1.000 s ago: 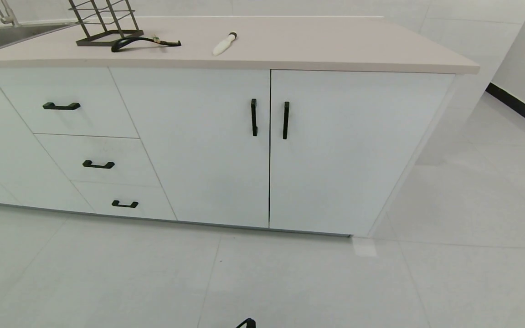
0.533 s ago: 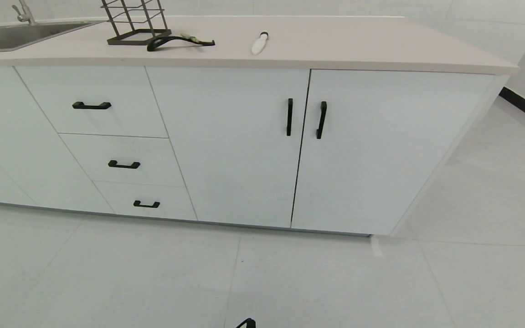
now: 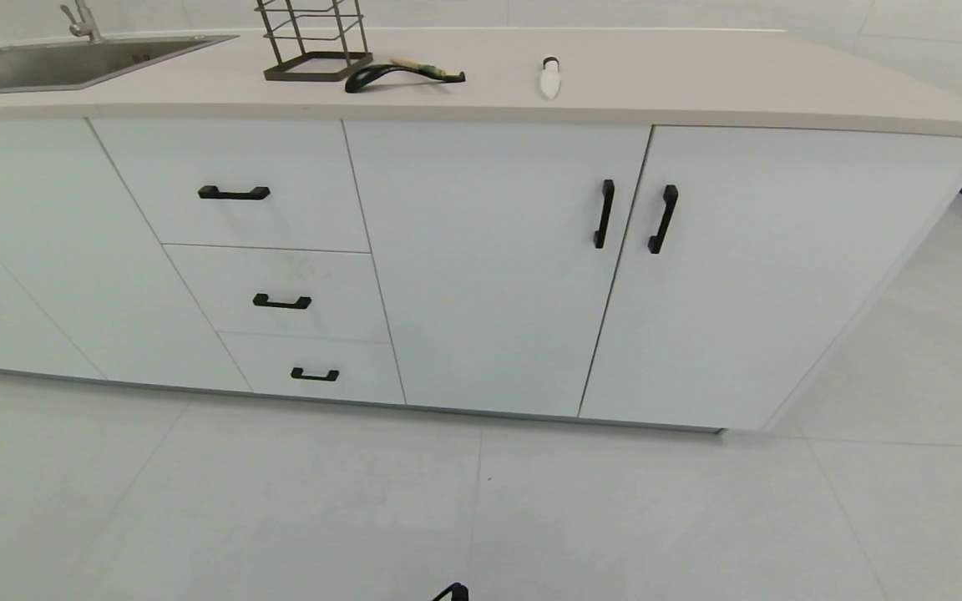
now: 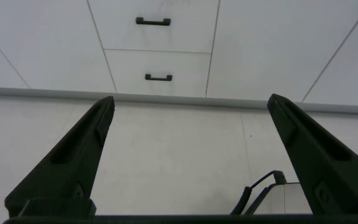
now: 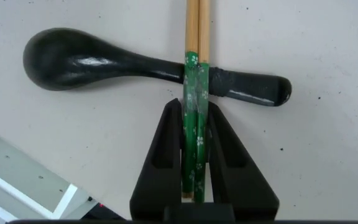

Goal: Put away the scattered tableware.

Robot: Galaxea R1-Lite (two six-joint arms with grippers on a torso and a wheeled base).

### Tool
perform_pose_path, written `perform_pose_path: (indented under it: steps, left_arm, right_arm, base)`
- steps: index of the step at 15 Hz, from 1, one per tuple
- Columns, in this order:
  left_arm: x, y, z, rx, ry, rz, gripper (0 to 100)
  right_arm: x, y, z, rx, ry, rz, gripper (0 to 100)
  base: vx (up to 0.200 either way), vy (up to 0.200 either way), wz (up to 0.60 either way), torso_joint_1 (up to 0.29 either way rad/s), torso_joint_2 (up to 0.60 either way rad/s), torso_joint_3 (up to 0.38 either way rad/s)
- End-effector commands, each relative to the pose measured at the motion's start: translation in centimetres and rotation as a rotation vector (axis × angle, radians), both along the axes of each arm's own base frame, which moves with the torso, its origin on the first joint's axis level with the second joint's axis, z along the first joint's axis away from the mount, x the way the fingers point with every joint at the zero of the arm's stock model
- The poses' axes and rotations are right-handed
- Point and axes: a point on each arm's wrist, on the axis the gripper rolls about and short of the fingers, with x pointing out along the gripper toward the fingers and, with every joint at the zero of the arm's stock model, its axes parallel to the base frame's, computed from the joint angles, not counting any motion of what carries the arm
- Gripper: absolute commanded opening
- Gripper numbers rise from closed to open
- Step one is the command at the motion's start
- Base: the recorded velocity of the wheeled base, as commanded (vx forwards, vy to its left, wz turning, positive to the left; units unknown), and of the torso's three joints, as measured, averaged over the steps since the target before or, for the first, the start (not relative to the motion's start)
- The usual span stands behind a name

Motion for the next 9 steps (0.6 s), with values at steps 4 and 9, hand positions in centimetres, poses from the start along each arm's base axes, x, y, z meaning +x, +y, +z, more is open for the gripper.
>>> perform_pose_path:
  steps: [4, 9]
  left_arm:
    - [0.01, 0.0, 0.0, 0.0, 0.001, 0.0, 100]
    - [0.01, 0.0, 0.0, -0.001, 0.001, 0.001, 100]
  right_arm:
    - [0.01, 0.0, 0.01, 0.0, 0.001, 0.0, 0]
    - [0.01, 0.0, 0.01, 0.0, 0.001, 0.0, 0]
  base:
    - [0.0, 0.1, 0.0, 0.002, 0.0, 0.0]
    - [0.08, 0.0, 0.0, 0.001, 0.0, 0.002]
